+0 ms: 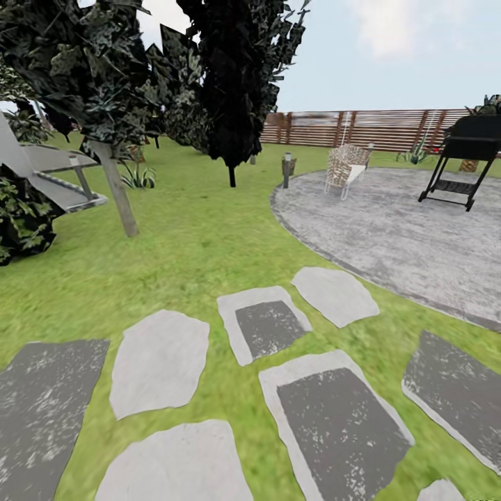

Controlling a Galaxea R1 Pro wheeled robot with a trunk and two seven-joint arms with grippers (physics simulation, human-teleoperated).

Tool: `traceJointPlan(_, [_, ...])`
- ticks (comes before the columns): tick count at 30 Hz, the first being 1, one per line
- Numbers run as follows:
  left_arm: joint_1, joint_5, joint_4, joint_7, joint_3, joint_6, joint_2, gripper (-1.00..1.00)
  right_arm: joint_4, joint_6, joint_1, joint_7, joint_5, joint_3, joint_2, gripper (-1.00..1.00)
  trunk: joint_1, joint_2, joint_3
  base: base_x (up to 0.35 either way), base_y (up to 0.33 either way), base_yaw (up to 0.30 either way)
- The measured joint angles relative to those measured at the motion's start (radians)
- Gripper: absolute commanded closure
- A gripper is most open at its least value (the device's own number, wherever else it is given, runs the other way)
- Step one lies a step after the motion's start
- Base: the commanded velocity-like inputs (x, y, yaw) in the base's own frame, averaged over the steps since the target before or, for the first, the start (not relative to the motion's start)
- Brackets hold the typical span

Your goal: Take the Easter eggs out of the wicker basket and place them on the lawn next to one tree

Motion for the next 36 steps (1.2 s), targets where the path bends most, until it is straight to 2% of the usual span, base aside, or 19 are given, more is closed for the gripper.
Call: traceJointPlan(36, [0.0,0.0,0.0,0.0,0.0,0.0,0.0,-1.0,0.0,0.001,0.0,0.0,0.001,0.001,0.0,-1.0,0.0,0.0,0.007,0.322,0.0,-0.3])
